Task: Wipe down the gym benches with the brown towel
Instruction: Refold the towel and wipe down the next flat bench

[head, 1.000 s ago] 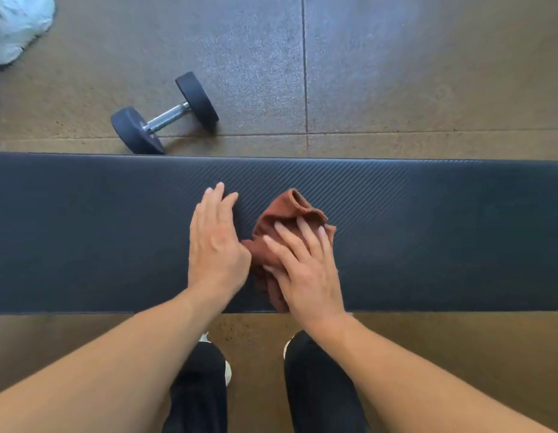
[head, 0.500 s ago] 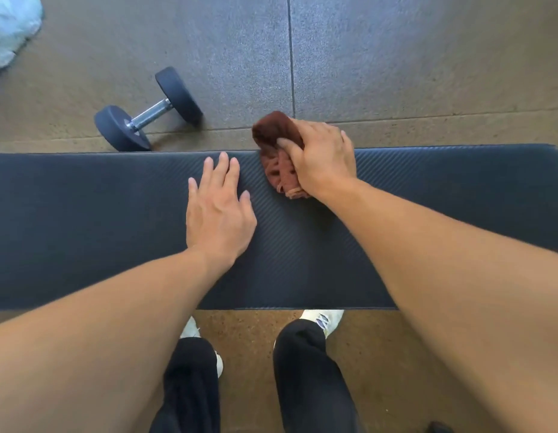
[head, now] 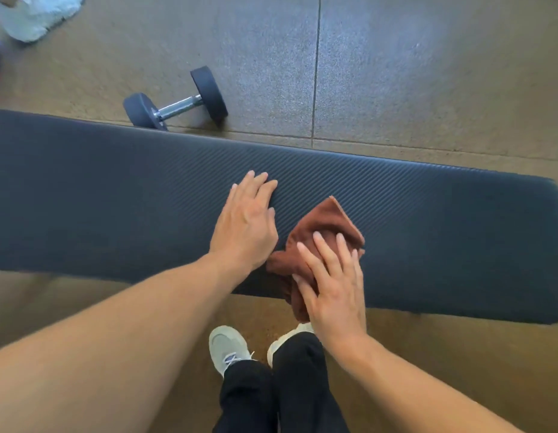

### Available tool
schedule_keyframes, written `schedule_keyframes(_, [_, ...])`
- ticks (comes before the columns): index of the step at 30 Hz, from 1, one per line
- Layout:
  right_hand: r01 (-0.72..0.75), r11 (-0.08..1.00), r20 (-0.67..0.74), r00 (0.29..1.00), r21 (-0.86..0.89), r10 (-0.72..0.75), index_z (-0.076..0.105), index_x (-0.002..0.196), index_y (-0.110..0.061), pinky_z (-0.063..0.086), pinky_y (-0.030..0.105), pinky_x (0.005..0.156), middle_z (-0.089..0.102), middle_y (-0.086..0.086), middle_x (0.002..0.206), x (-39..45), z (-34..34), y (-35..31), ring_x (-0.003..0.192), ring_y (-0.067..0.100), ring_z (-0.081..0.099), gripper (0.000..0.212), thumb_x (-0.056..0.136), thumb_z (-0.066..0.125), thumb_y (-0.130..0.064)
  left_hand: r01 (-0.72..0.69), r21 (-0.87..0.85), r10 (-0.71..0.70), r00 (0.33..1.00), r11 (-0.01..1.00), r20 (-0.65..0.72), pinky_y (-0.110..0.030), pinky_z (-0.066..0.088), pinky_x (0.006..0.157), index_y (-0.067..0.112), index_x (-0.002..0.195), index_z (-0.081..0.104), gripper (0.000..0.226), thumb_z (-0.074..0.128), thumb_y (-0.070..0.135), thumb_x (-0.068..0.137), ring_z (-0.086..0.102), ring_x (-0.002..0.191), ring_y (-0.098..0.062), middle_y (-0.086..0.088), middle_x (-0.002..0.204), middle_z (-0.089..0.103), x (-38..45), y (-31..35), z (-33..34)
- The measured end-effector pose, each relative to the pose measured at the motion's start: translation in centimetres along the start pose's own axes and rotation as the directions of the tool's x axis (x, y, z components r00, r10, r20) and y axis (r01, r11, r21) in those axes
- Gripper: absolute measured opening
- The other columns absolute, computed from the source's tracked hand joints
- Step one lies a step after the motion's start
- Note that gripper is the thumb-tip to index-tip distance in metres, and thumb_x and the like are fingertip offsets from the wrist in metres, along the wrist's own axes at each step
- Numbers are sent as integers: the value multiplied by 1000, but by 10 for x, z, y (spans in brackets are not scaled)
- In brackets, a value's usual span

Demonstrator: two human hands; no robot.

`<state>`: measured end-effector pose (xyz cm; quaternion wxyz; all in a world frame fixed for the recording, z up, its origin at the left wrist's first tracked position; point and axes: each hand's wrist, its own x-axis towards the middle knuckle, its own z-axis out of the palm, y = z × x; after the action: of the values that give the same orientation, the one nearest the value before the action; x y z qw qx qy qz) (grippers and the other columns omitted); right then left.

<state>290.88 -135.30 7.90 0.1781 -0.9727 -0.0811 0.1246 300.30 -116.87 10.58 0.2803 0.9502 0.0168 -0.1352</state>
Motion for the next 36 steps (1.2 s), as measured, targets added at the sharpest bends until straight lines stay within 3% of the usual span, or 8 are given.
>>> schedule_keyframes(4, [-81, 997, 33, 996, -17, 81, 38, 157, -37, 2, 48, 129, 24, -10, 169, -13, 6, -15, 160, 20, 5, 48, 110, 36, -43, 17, -44, -16, 1000, 999, 9, -44, 19, 127, 14, 155, 37, 53, 50, 18, 103, 20, 155, -20, -5, 165, 30, -75, -37, 4])
schedule_keyframes(8, [-54, 998, 67, 996, -25, 55, 35, 160, -36, 2, 49, 130, 20, -8, 171, 21, -8, -17, 160, 23, 4, 55, 107, 27, -49, 46, -28, -46, 999, 999, 2, -44, 22, 126, 15, 157, 35, 57, 52, 22, 103, 18, 156, -18, -2, 167, 26, -128, -72, 3])
schedule_keyframes(15, [-212, 976, 35, 977, 46, 210, 33, 160, -37, -2, 54, 128, 19, -5, 172, 183, -29, -76, 160, 27, 1, 56, 106, 40, -51, 93, -116, -102, 992, 989, -79, -41, 15, 127, 17, 155, 34, 57, 53, 20, 101, 14, 156, -15, 1, 167, 26, -151, -86, 0])
schedule_keyframes(18, [-91, 995, -4, 996, -51, 91, 40, 155, -41, 1, 53, 128, 29, -10, 168, 188, -9, -111, 159, 24, 8, 63, 96, 45, -62, 220, -220, -259, 952, 950, -163, -37, 13, 127, 19, 157, 29, 61, 49, 10, 100, 9, 156, -9, 4, 168, 22, -157, -93, 0])
schedule_keyframes(21, [132, 989, -52, 989, -65, -135, 50, 150, -41, 9, 56, 127, 38, -9, 164, 123, 15, -126, 158, 27, 18, 61, 93, 54, -63, 308, -231, -356, 911, 923, -207, -37, 13, 127, 17, 158, 28, 63, 48, 5, 99, 11, 156, -10, 3, 168, 21, -170, -109, -2])
schedule_keyframes(26, [585, 800, 100, 811, -136, -576, 55, 148, -34, 19, 63, 123, 43, -2, 161, 2, 40, -89, 155, 34, 28, 58, 92, 70, -42, 330, -159, -356, 917, 930, -180, -39, 13, 127, 15, 158, 29, 64, 51, 3, 99, 12, 156, -12, 1, 168, 22, -192, -122, -5])
schedule_keyframes(31, [660, 735, 168, 750, -152, -639, 45, 155, -35, 15, 60, 126, 37, -1, 165, 11, 36, -75, 155, 34, 25, 77, 86, 76, -18, 309, -146, -331, 929, 940, -166, -37, 12, 127, 17, 159, 28, 62, 48, 9, 101, 9, 156, -9, 4, 169, 21, -180, -104, -3])
schedule_keyframes(36, [700, 714, 184, 705, -27, -685, 46, 154, -31, 12, 53, 129, 36, -2, 166, 28, 20, -62, 158, 28, 21, 55, 101, 57, -28, 309, -183, -343, 918, 933, -198, -37, 12, 127, 14, 158, 29, 57, 47, 14, 104, 10, 157, -12, 0, 168, 21, -148, -71, 4])
